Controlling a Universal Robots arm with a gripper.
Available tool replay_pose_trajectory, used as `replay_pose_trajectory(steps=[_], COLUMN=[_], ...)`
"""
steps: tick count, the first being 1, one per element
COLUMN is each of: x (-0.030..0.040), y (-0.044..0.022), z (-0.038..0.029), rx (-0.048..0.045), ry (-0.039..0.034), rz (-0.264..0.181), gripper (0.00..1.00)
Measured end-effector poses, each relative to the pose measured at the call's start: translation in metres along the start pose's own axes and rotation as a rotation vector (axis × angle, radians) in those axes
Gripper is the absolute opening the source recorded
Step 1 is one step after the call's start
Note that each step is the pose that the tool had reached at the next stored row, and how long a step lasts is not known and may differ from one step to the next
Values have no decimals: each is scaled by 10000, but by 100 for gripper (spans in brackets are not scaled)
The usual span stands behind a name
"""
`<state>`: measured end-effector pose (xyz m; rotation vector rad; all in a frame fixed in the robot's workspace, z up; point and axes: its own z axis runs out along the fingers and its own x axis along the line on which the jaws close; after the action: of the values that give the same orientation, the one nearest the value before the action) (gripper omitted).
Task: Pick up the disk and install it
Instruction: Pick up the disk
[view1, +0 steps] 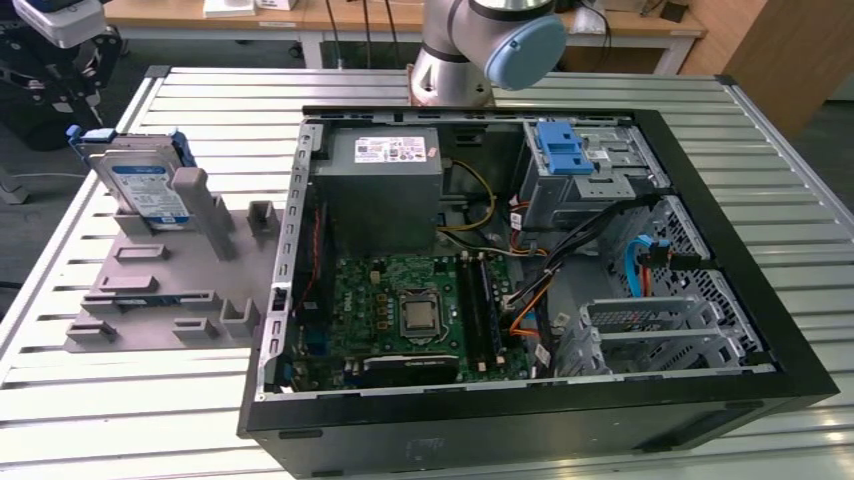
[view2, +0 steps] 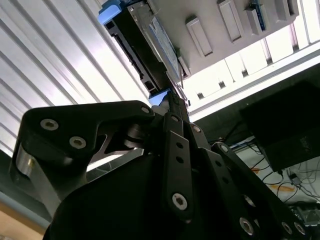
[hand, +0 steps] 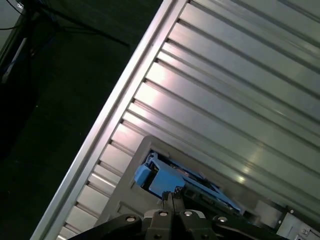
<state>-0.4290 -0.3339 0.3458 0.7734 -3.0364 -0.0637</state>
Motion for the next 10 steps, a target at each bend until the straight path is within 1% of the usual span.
replay_pose_trajectory(steps=[10], x=[0], y=[0], z=[3], rx=[6], ry=[31], rz=[-1170], gripper=[11])
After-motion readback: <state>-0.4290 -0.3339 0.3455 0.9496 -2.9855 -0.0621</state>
